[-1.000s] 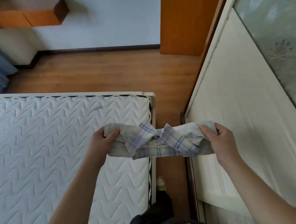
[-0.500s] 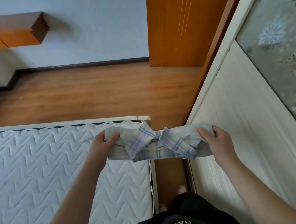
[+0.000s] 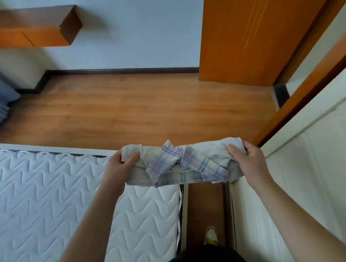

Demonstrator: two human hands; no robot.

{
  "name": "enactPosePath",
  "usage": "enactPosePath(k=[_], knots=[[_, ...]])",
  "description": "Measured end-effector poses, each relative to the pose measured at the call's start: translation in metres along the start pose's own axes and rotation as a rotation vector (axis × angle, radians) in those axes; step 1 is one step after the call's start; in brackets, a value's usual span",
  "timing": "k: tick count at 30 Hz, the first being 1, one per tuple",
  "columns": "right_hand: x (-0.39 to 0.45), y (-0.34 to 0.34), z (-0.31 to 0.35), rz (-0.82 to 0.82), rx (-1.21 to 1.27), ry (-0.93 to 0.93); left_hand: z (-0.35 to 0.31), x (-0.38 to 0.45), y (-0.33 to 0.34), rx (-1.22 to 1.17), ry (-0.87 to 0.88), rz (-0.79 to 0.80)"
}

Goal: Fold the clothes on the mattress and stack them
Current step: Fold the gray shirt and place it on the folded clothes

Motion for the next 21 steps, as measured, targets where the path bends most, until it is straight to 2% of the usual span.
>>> enactPosePath(k=[8, 21], knots=[[0.096, 0.043, 0.032, 0.119, 0.026, -0.044, -0.030, 0.061, -0.005, -0.002, 0.041, -0.079], [0.248, 0.133, 0.098, 0.296, -0.041, -0.083, -0.045, 0.184, -0.018, -0.061, 0.006, -0.177]])
Point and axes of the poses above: each hand's wrist, its own x-axis towards the middle knuckle, its own y-axis out of the palm, z = x × y, the point moved 7 cm from there along x, towards the middle knuckle, and after that the axes turned 11 degrees about -x, right-handed, at the moved point
